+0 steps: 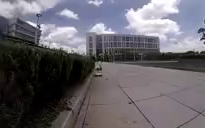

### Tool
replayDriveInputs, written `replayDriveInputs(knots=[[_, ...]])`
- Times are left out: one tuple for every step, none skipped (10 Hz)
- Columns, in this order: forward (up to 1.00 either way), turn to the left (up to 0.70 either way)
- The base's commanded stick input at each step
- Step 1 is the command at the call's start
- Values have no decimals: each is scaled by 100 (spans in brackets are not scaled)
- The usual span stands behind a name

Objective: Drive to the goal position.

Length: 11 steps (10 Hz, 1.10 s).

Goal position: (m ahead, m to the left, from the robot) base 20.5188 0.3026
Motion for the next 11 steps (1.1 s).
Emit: replayDriveInputs(knots=[[4, 0], [4, 0], [4, 0], [4, 0], [4, 0], [4, 0], [4, 0], [4, 0], [3, 0], [1, 0], [2, 0]])
